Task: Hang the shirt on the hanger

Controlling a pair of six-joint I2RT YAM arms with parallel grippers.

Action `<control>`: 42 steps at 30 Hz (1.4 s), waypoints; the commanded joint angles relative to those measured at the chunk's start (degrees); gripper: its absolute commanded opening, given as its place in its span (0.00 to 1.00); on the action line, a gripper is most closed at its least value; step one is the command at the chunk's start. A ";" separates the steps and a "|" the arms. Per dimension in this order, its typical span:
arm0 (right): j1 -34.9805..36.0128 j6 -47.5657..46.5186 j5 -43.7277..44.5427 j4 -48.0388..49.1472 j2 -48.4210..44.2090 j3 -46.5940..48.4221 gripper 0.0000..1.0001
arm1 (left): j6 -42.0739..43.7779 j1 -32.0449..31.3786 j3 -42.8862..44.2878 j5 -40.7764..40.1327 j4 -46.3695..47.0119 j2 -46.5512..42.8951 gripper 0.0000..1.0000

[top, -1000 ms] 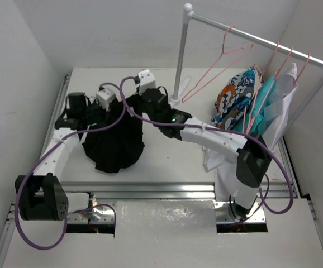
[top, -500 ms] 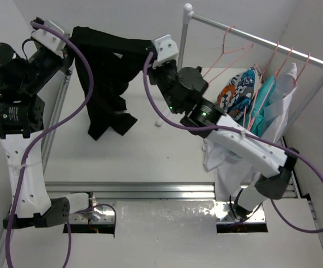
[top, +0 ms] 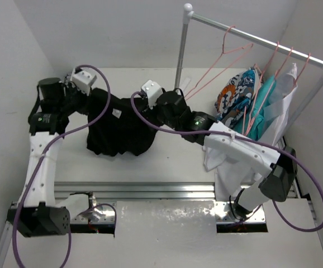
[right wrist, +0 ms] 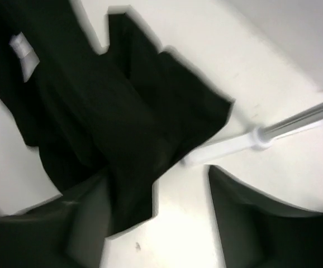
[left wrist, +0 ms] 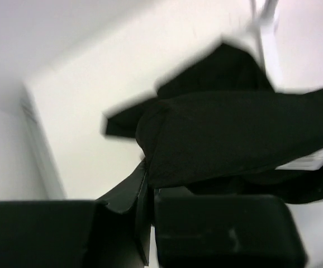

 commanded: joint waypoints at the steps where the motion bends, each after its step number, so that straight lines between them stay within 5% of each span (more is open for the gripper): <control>1: -6.09 6.51 -16.10 -3.54 -2.79 -0.91 0.72 | 1.13 0.92 -5.84 -2.06 2.23 0.20 0.00; 3: -8.56 7.57 -23.71 -5.73 -3.32 0.49 0.87 | 1.65 0.92 -8.66 -1.35 2.50 0.38 0.00; 8: -11.21 8.89 -29.89 -8.64 -9.28 1.72 0.91 | 2.71 0.84 -13.86 -2.06 5.13 1.43 0.00; 14: -20.60 20.48 -28.93 -6.18 -19.49 -0.83 0.64 | 3.15 0.84 -15.71 -1.70 6.01 4.15 0.00; 24: -42.13 34.54 -28.15 -2.34 -15.55 0.23 0.79 | 3.85 0.84 -15.71 0.58 5.93 3.11 0.00; 36: -44.52 37.63 -25.85 4.97 -4.56 4.18 0.62 | 4.20 0.84 -15.71 1.55 5.49 2.40 0.00; 42: -44.35 39.92 -27.79 9.53 -1.83 2.61 0.44 | 4.90 0.84 -15.80 1.11 5.05 1.87 0.00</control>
